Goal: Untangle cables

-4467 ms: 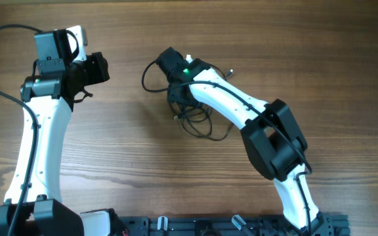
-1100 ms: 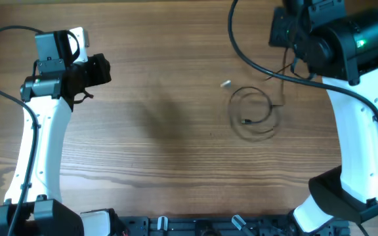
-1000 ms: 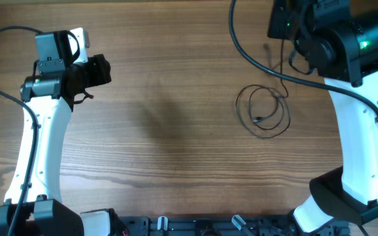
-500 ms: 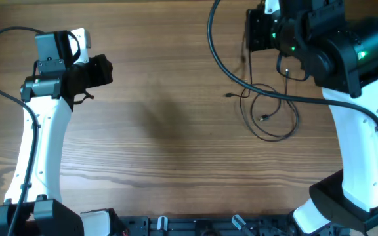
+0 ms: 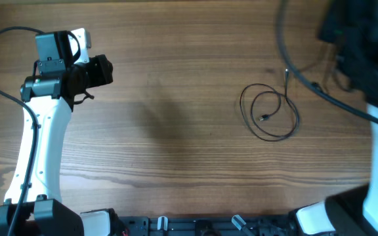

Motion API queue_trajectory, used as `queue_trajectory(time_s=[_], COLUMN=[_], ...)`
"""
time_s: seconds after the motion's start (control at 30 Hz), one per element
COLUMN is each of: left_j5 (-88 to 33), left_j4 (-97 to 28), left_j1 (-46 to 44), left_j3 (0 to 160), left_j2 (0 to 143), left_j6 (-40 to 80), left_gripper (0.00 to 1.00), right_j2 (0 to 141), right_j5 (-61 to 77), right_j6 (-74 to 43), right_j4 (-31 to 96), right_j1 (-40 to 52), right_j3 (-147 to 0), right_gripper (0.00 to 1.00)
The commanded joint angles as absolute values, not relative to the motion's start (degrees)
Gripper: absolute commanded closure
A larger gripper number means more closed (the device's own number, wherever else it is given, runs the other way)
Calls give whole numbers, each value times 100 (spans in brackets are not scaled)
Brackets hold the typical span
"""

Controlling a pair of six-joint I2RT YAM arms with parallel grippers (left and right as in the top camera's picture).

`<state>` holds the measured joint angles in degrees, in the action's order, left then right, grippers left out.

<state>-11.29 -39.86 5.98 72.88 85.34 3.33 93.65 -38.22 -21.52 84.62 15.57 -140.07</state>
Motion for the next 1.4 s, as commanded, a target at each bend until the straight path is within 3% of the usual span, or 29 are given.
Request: queue_trajectory(time_s=[0.0,0.27,0.5,0.93,1.37], left_j5=[-1221,-1341,-1413,-1411,-1413], left_j4=[-3968,-3970,-3970,-4038,-4268], left_j1=[624,622,624,624,360], left_j3=[7312,7312,7312,7312,7312], left_j2=[8552,8552,8552,8552,8552], left_j6=[279,222,176,172,196], left_gripper=[42,42,42,42,43], right_j2=[8696,8298,8875,10820,12092], right_j5=[-4108,-4073,-3780,-821,-54], right_j6=[-2285,-2574,-2565,-2261,-2403], right_j4=[8466,8748,8549,7789,5389], right_j1=[921,-718,-1356,-4029,-4445], right_j3=[-14075,-14064,-14062,-14062,-14062], right_gripper=[96,96,96,96,96])
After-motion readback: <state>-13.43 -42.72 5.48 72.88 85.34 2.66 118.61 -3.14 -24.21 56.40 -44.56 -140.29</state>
